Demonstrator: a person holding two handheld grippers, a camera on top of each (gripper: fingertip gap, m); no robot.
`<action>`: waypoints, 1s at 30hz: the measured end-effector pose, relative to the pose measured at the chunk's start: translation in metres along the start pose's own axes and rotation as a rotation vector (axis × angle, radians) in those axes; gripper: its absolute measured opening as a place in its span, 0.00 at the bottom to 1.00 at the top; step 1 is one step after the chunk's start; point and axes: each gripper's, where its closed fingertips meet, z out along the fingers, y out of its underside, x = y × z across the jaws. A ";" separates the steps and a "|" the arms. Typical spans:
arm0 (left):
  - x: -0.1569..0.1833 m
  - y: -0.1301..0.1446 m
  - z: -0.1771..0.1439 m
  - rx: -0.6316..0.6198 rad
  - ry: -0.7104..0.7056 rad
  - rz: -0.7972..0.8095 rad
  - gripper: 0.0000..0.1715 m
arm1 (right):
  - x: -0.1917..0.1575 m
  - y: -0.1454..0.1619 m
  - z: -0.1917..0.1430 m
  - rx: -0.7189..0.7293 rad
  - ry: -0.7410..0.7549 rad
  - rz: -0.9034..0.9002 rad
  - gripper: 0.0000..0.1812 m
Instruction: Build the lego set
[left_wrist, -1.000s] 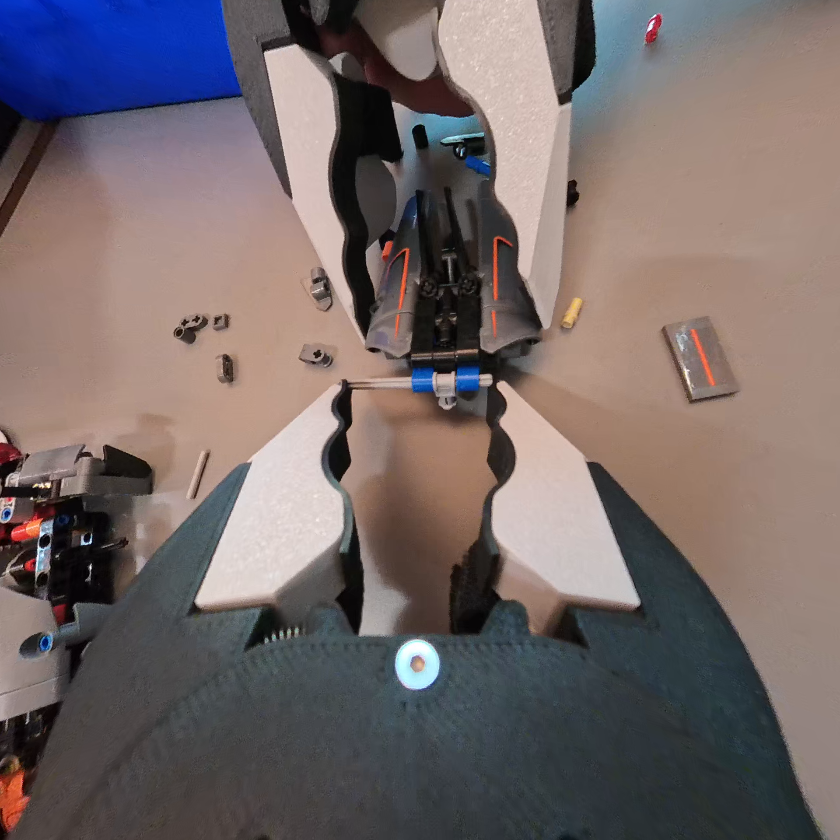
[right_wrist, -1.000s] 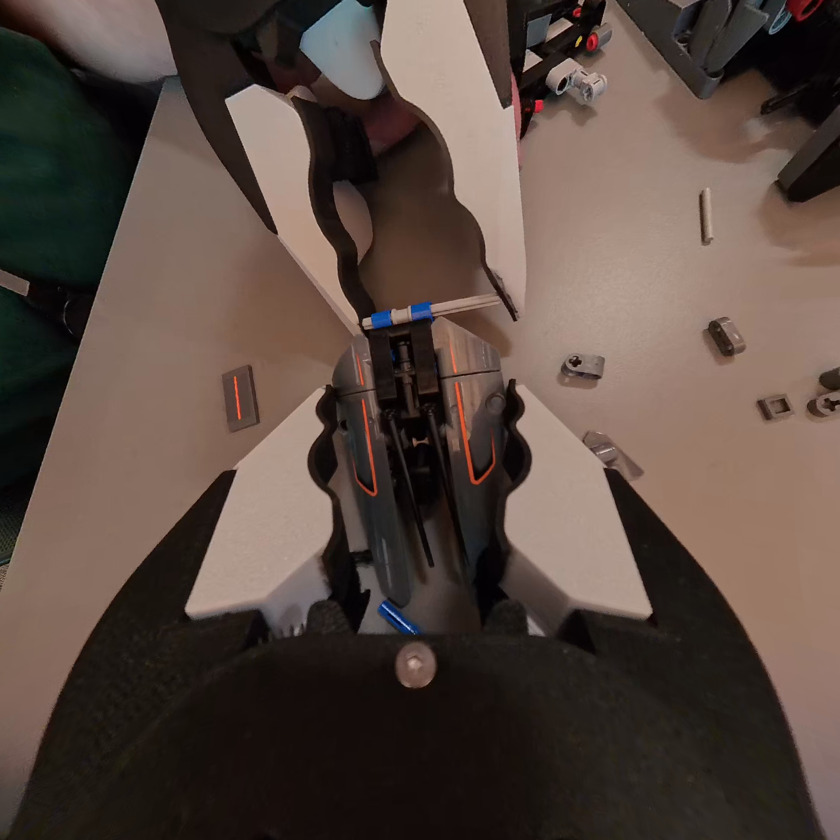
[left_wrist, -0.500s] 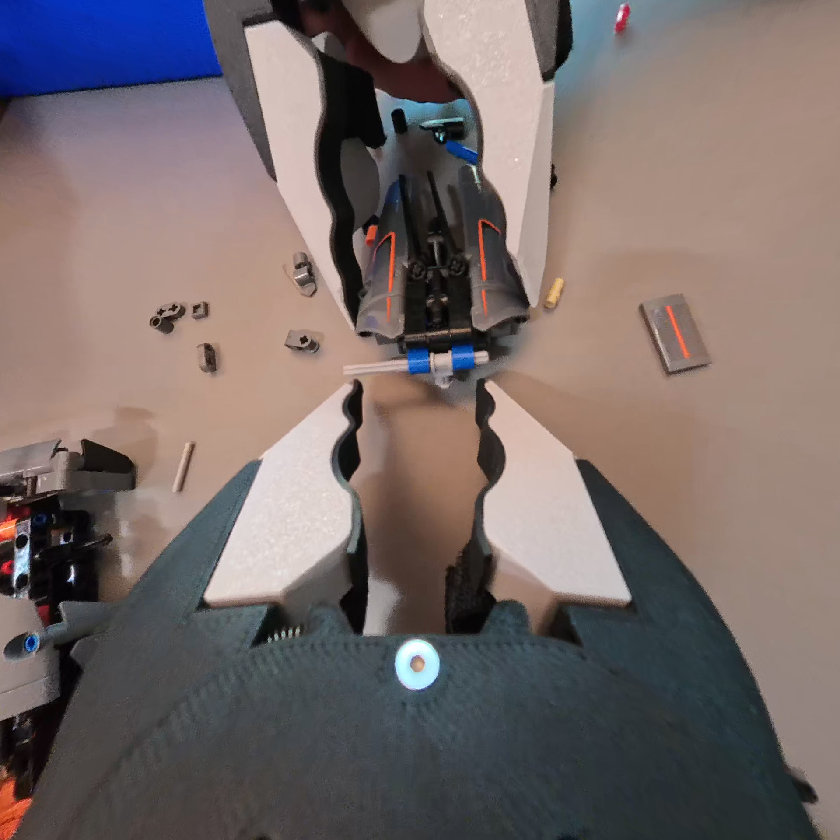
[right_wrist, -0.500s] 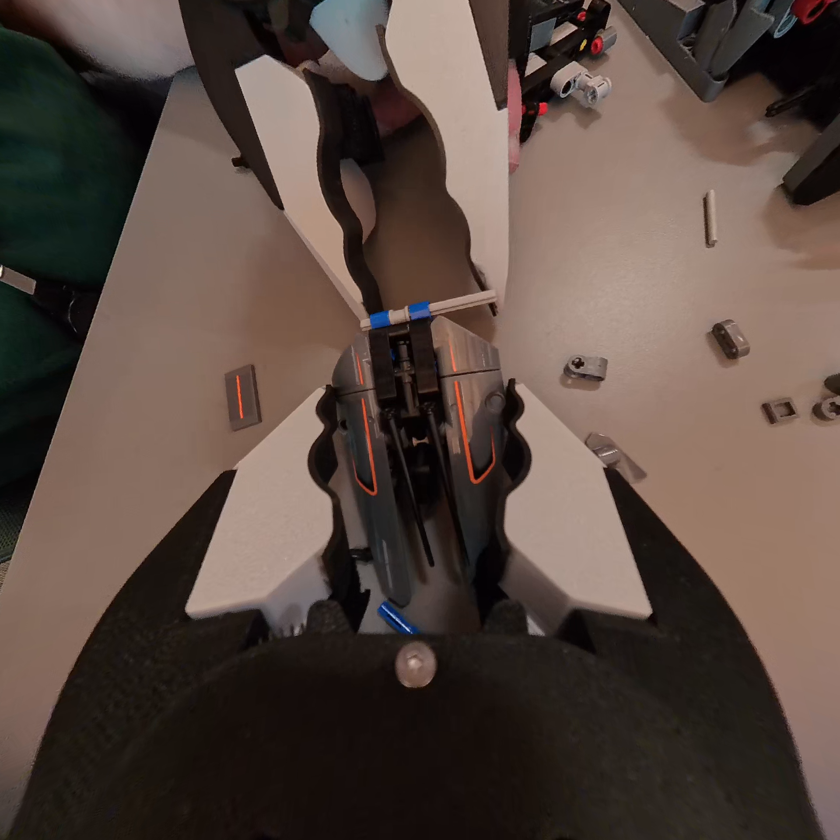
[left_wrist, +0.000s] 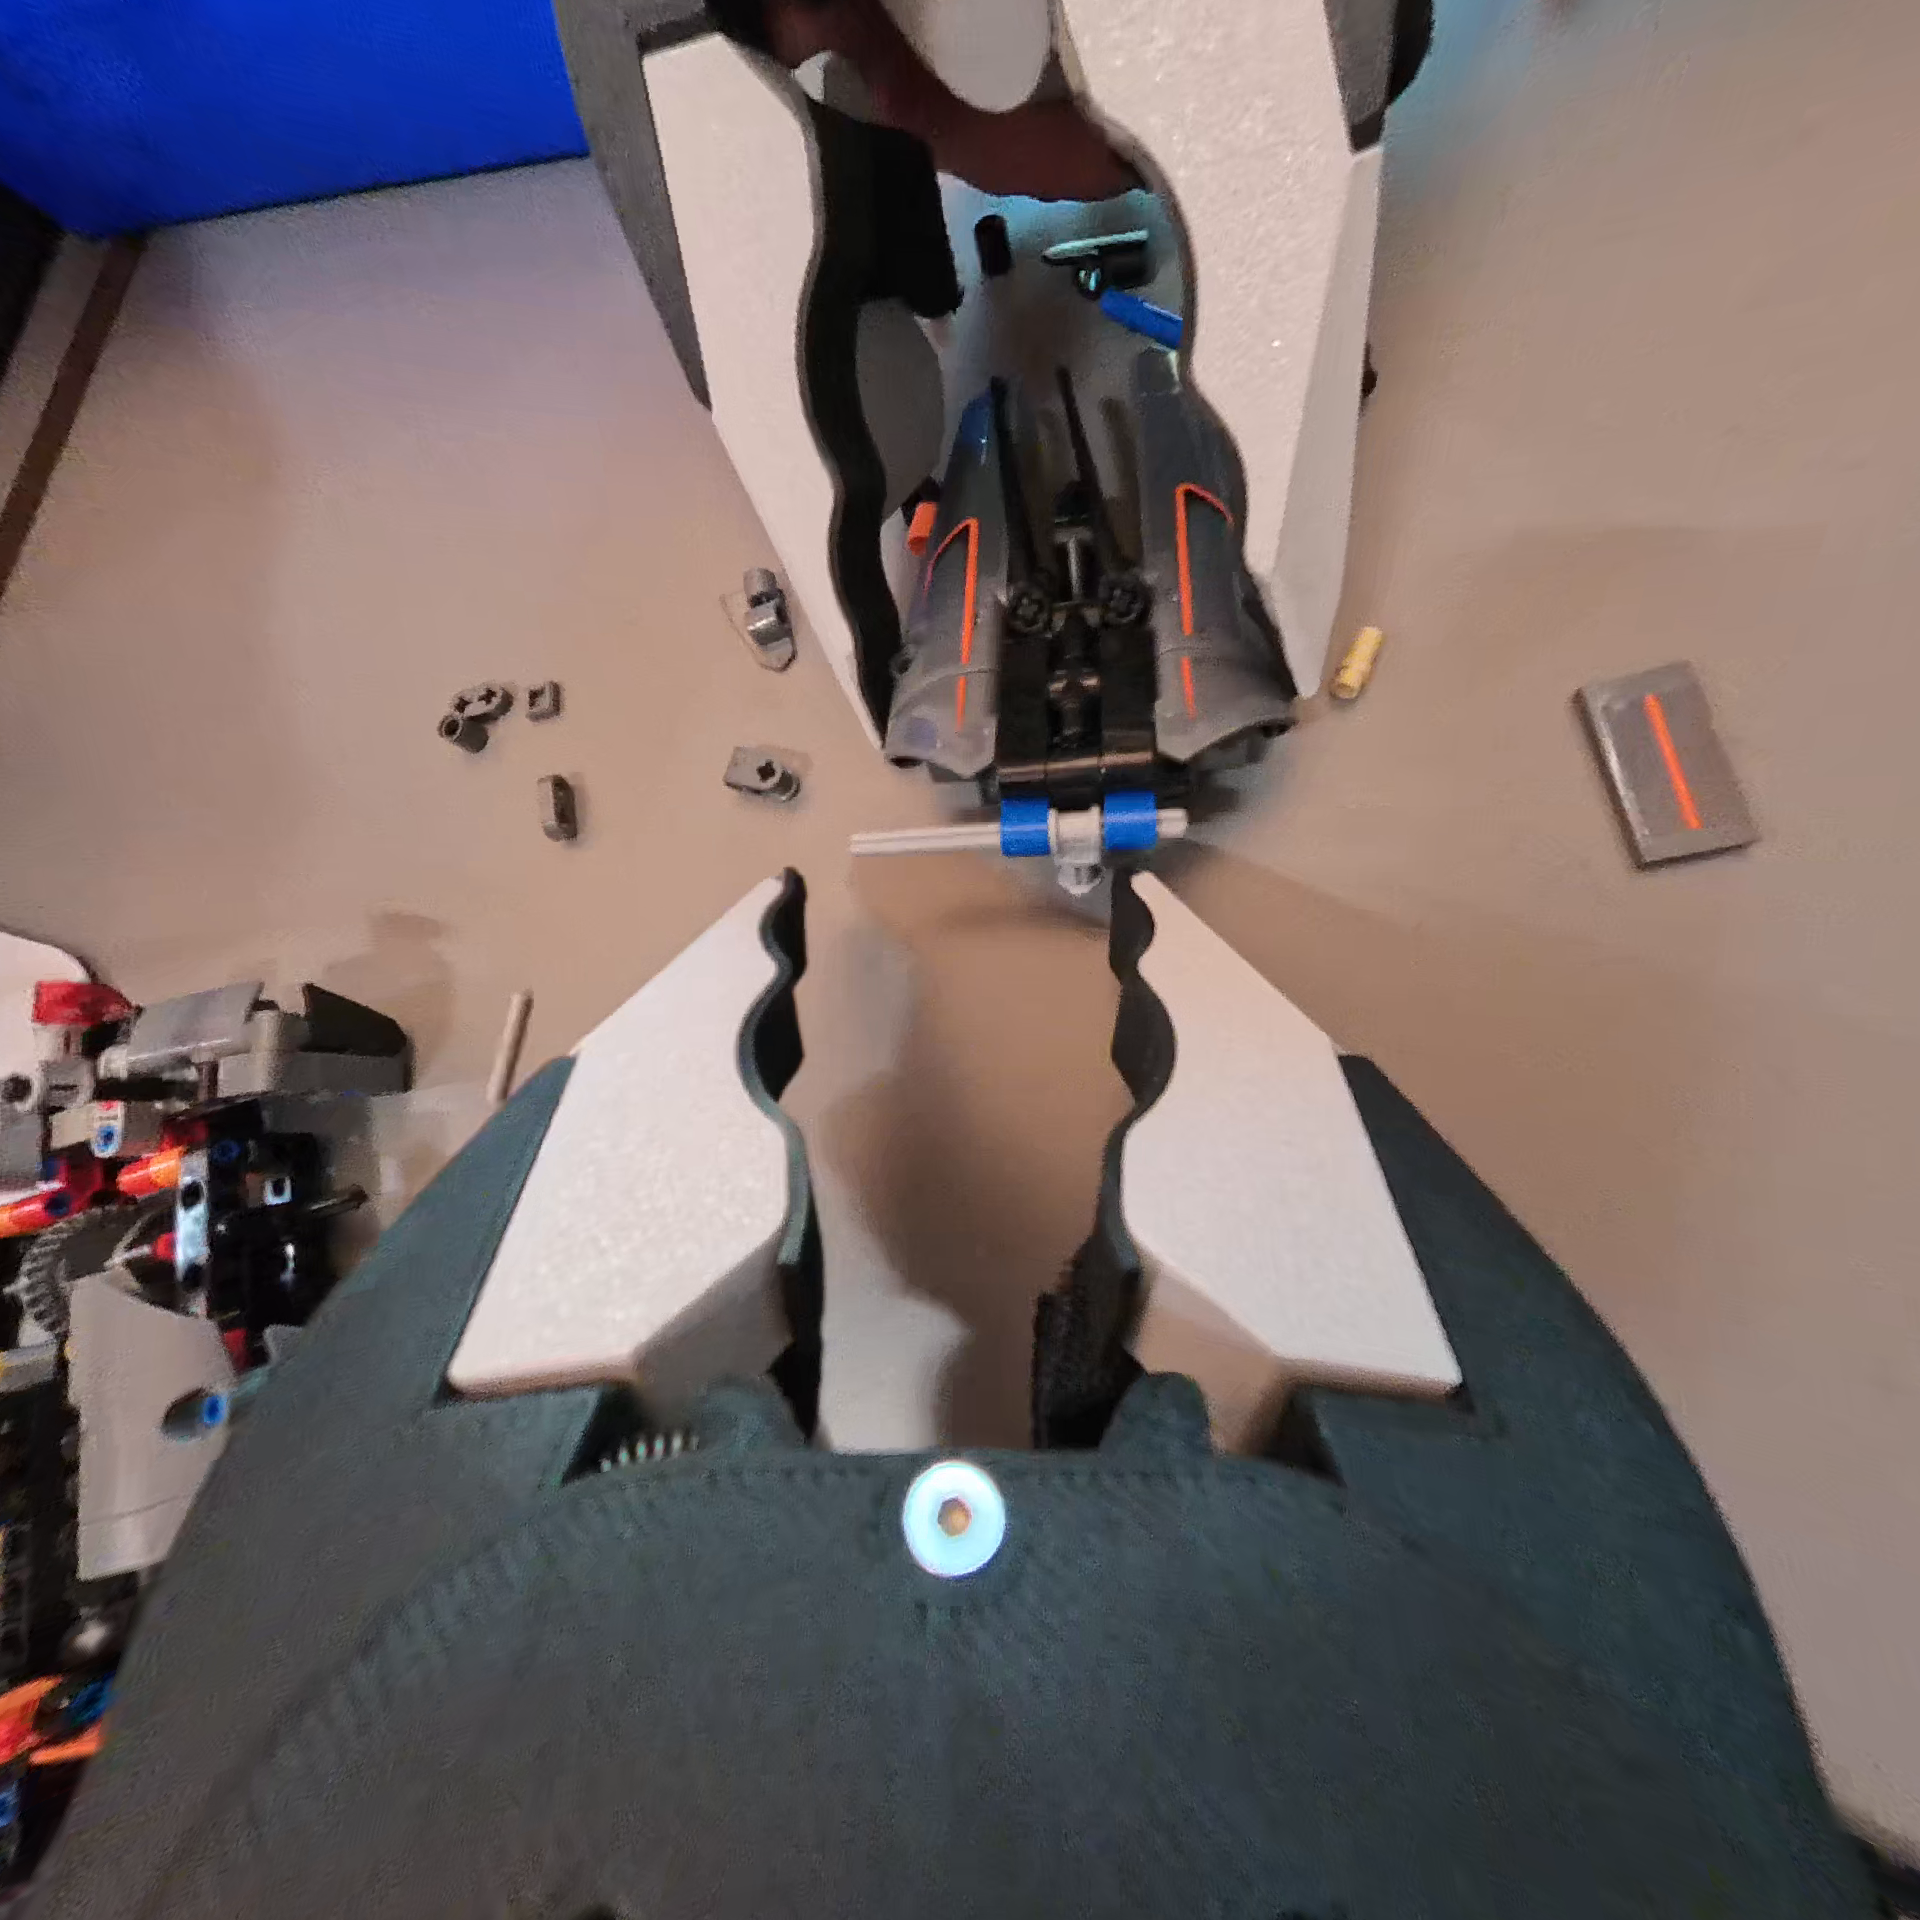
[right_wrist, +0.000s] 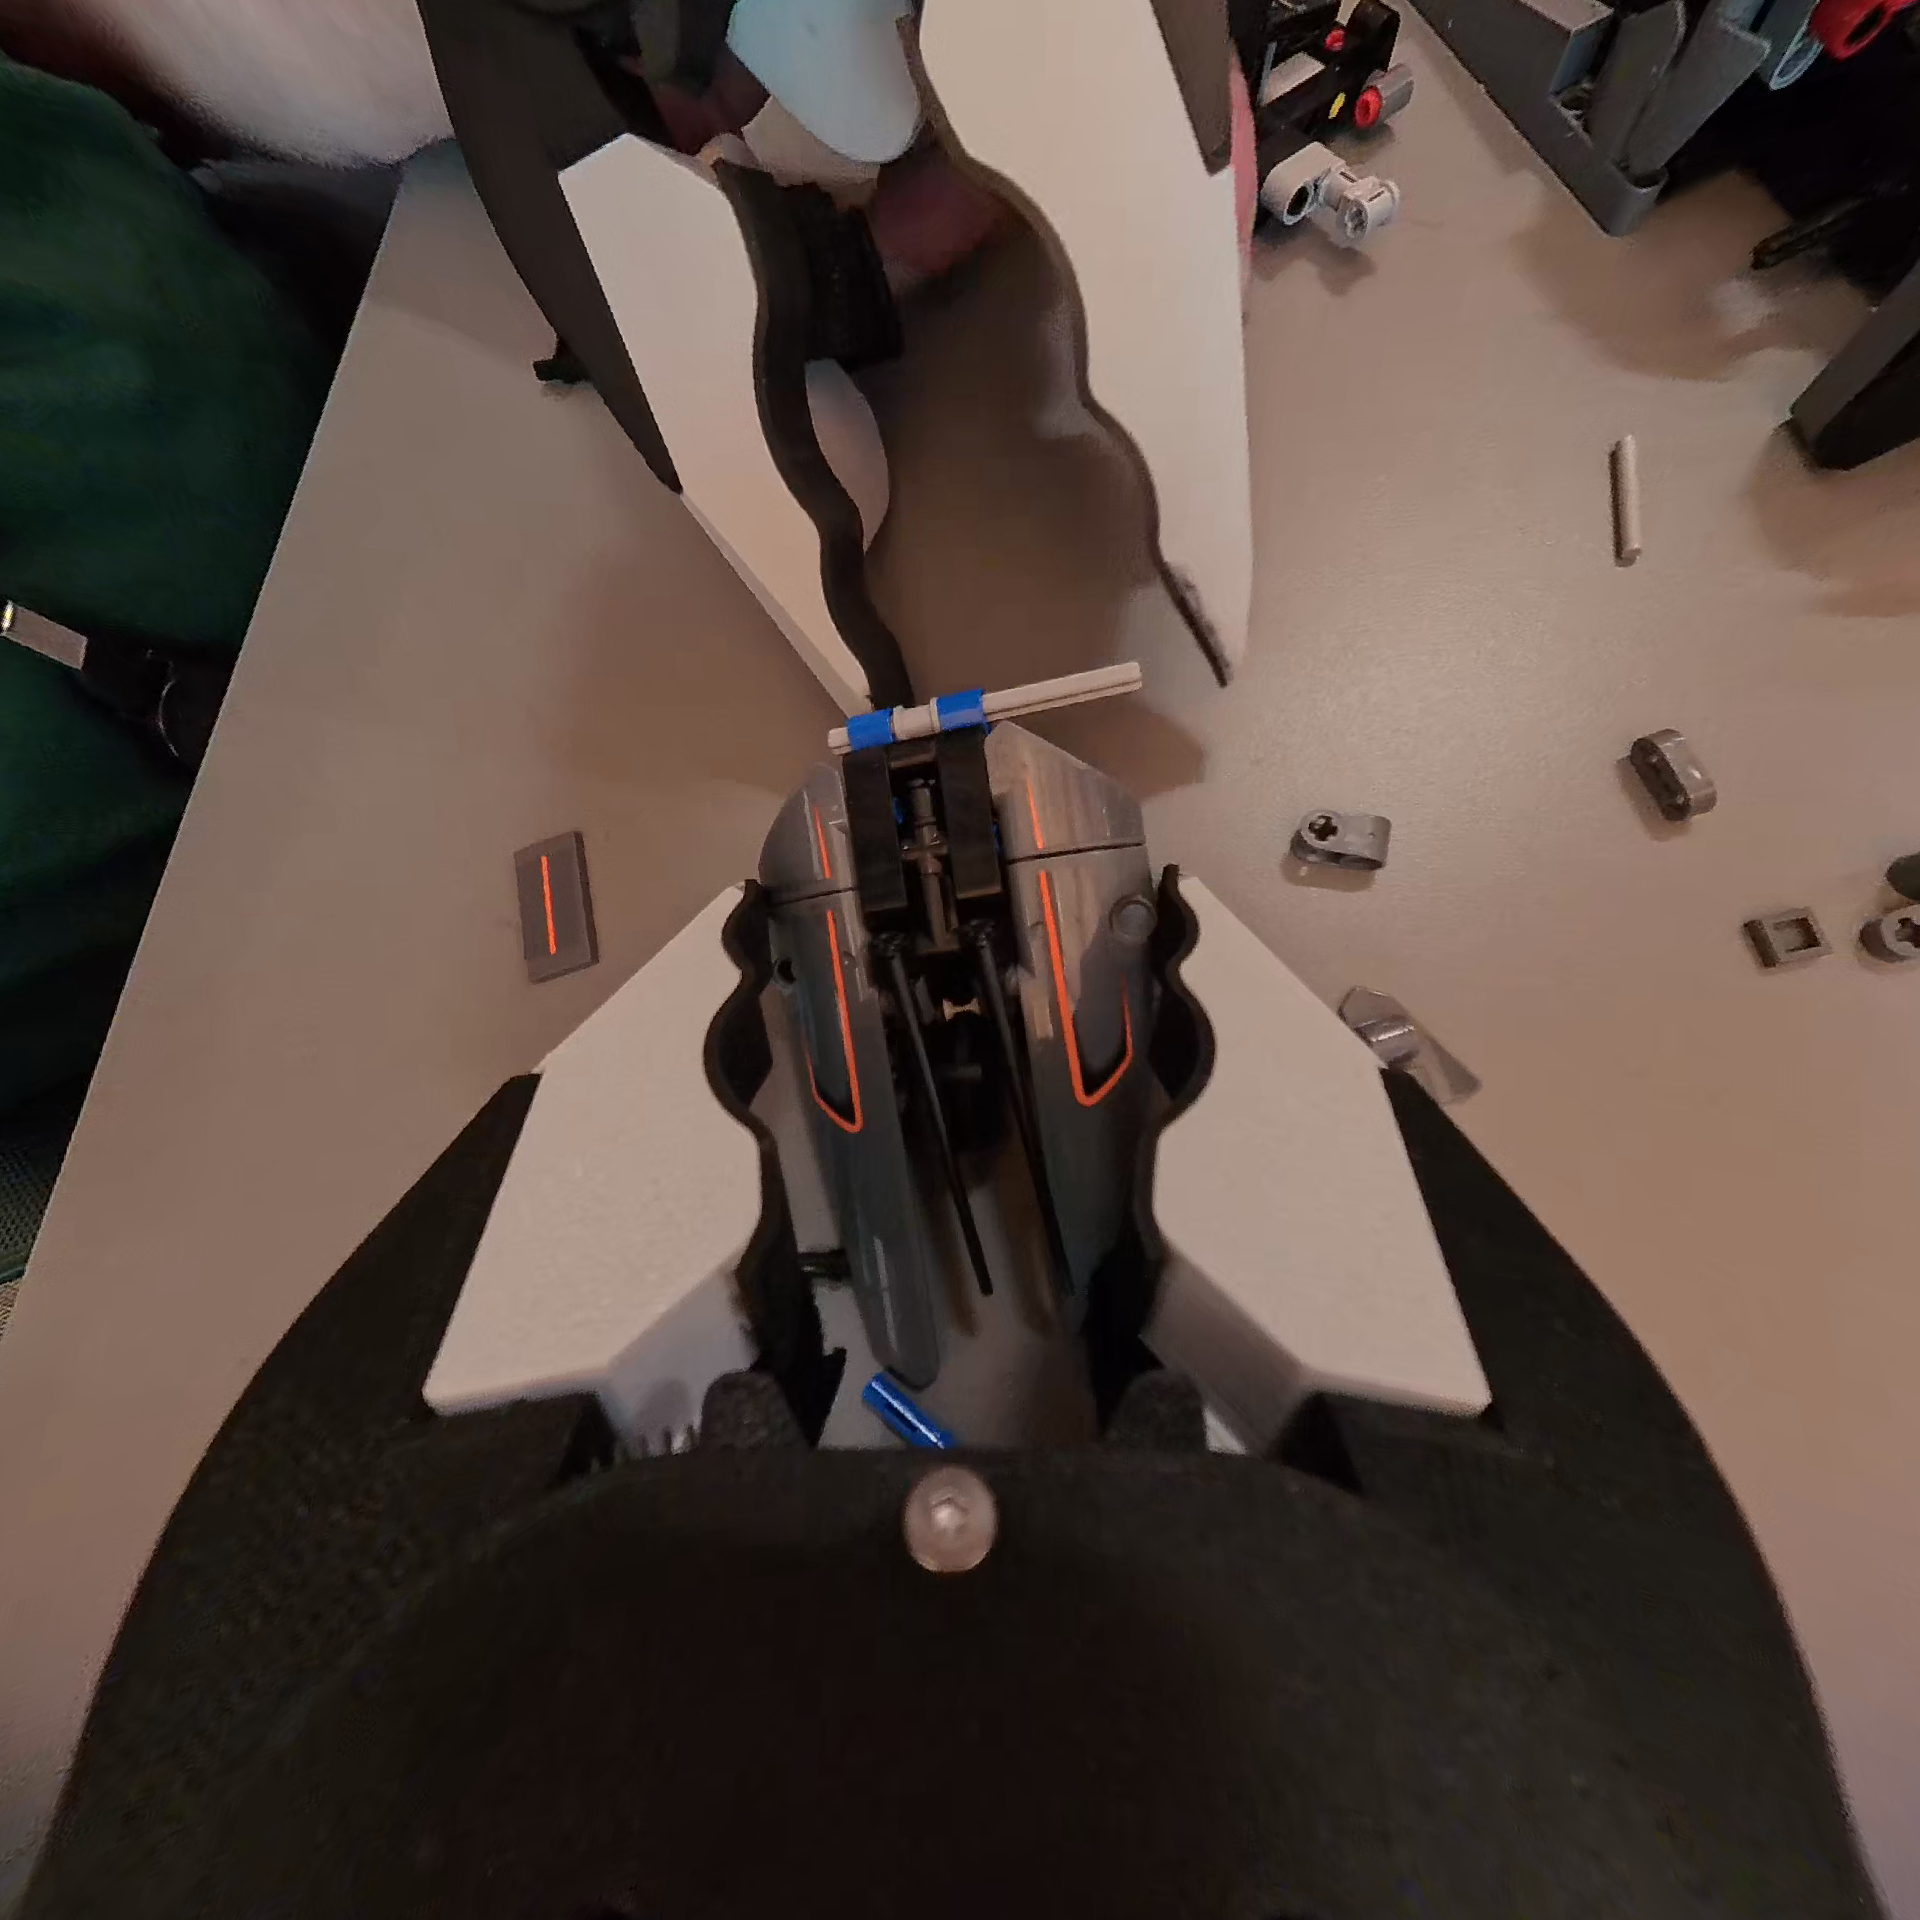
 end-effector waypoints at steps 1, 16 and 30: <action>0.002 -0.001 0.001 -0.003 0.010 0.020 0.32 | 0.000 0.000 0.000 0.000 0.000 -0.001 0.40; 0.007 -0.006 0.004 0.026 0.020 0.047 0.26 | -0.001 0.002 -0.001 -0.004 -0.007 -0.007 0.40; 0.010 -0.006 0.004 0.036 0.010 0.043 0.21 | -0.001 0.001 -0.001 -0.002 -0.004 -0.006 0.40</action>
